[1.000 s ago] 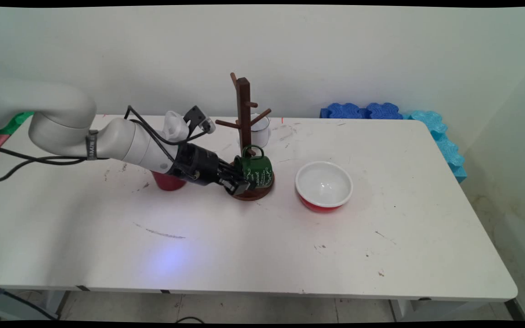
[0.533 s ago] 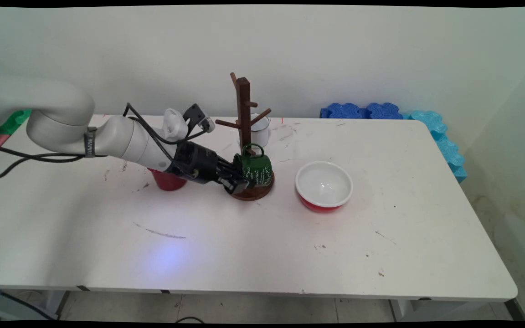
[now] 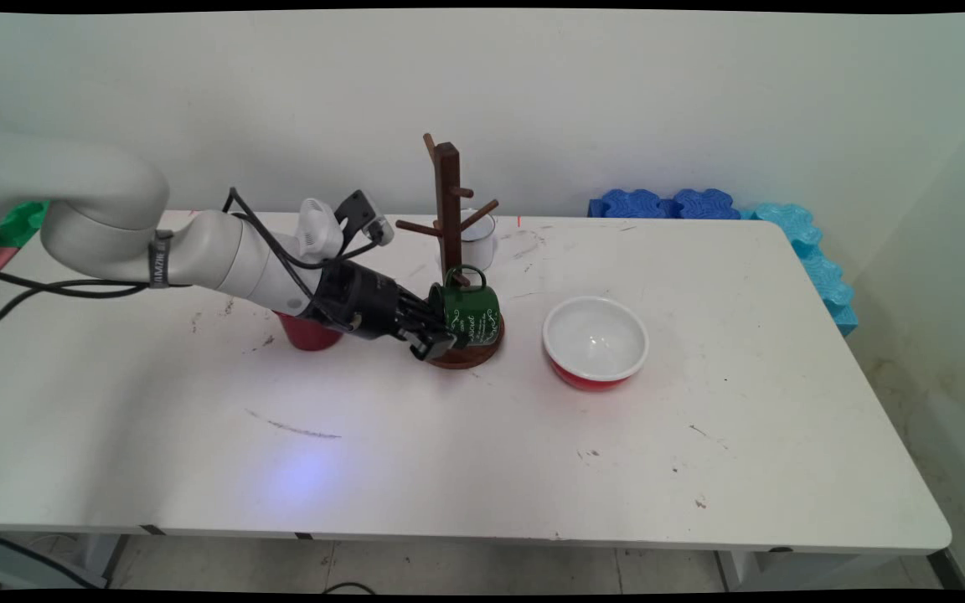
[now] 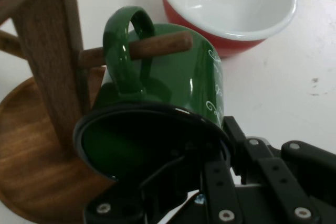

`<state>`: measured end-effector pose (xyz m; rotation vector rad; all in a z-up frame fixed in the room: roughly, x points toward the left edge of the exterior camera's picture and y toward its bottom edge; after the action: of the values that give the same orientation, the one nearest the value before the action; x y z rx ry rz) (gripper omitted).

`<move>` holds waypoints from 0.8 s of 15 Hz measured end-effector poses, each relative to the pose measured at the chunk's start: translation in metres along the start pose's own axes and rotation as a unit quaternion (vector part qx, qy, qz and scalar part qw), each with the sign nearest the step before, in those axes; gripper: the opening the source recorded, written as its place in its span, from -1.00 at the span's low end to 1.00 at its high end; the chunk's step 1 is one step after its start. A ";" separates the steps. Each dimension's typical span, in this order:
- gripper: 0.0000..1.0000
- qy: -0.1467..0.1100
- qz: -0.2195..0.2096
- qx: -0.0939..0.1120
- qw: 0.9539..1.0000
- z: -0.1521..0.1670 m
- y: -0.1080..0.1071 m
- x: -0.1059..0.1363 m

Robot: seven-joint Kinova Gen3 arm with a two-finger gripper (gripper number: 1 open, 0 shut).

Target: Place the picked object on the table

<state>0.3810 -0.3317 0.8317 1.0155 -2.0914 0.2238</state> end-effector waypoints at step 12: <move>-1.00 -0.001 0.018 -0.018 1.000 -0.010 0.019 0.005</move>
<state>0.3711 -0.3167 0.8452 0.9565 -2.1098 0.2023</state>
